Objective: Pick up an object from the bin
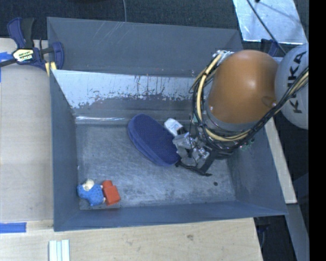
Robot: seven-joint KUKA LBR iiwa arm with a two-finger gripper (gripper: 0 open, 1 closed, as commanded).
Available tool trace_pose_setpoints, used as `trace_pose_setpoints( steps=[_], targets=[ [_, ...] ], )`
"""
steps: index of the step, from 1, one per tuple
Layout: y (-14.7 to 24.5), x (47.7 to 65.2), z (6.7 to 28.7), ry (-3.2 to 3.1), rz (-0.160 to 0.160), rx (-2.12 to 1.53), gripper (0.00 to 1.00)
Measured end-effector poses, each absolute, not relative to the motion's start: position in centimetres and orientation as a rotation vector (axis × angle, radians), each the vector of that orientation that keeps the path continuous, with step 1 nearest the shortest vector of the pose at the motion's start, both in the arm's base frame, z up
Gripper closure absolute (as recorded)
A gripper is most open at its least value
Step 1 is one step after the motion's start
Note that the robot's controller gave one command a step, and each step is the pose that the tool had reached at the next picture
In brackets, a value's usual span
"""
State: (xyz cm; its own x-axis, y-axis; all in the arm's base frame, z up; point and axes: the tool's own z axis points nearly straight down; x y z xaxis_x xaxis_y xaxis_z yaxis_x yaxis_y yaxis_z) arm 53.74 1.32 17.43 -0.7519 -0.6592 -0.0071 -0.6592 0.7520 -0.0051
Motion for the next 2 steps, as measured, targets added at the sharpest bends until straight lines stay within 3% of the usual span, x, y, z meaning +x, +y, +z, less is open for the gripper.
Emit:
trace_pose_setpoints(
  steps=[1, 2],
  targets=[
    [1.42, 53.62, 13.43, 2.935, 0.002, -1.122, 1.00],
    [1.41, 53.68, 13.64, 2.932, 0.001, -1.121, 0.00]
  ],
)
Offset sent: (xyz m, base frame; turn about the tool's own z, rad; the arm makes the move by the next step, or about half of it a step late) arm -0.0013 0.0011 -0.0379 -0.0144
